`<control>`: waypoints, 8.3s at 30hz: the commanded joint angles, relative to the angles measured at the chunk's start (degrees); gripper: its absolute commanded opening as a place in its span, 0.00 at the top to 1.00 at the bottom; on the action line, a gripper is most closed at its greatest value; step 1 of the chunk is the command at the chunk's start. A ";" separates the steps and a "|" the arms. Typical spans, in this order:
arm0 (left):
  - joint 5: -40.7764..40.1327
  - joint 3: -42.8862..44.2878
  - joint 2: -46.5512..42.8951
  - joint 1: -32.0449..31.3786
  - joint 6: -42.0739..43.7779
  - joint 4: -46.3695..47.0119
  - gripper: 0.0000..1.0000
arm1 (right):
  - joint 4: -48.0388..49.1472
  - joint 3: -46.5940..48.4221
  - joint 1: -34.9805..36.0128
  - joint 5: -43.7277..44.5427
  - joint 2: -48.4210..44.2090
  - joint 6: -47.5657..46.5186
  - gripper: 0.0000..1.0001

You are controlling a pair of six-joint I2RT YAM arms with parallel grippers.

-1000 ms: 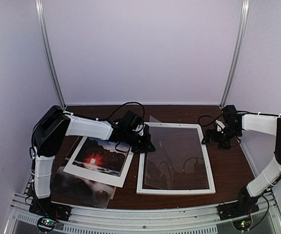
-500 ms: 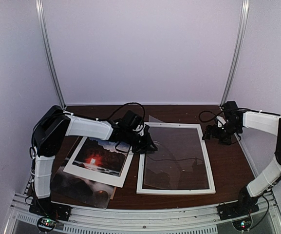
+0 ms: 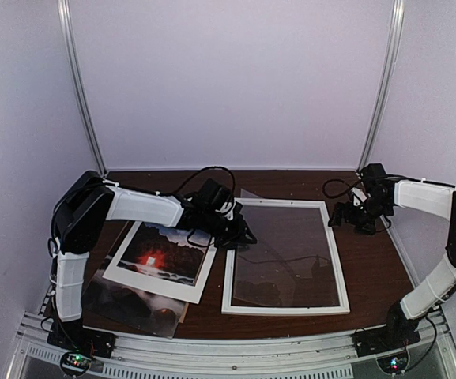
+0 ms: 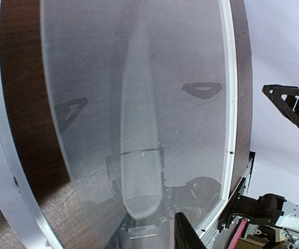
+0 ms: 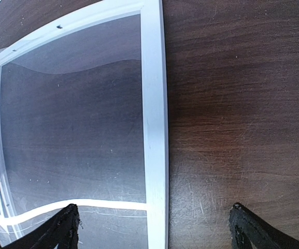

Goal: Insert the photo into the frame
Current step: Place the glass panel in the frame body, then pick up the mat board from the photo.

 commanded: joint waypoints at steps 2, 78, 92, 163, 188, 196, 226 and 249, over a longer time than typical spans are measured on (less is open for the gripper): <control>-0.03 1.38 0.10 0.57 -1.81 3.22 0.77 | -0.59 0.38 0.33 1.74 -1.27 -0.19 0.00; -5.19 -3.69 -2.96 0.15 -1.12 0.38 0.56 | 8.03 8.46 16.73 -12.21 19.57 0.45 0.03; -7.70 -4.84 -4.96 0.23 1.08 -2.32 0.55 | 7.94 8.23 16.77 -11.92 19.44 0.25 0.03; -29.37 10.91 4.93 -3.24 25.54 -23.91 0.68 | -2.27 1.21 12.25 12.36 3.68 -0.30 0.01; -19.31 11.34 6.38 -4.76 22.59 -18.79 0.73 | 0.42 -0.49 7.31 13.89 10.17 -1.77 0.28; -18.79 10.01 3.84 -4.68 25.33 -16.50 0.63 | -1.11 0.52 6.34 15.59 7.86 -2.08 0.26; -32.40 -11.30 -27.25 22.58 38.32 -31.11 0.41 | 4.36 21.56 37.64 6.76 13.96 7.33 0.05; -29.86 -16.37 -19.75 36.40 39.28 -31.48 0.20 | 4.60 45.16 48.92 -3.84 43.16 14.84 0.05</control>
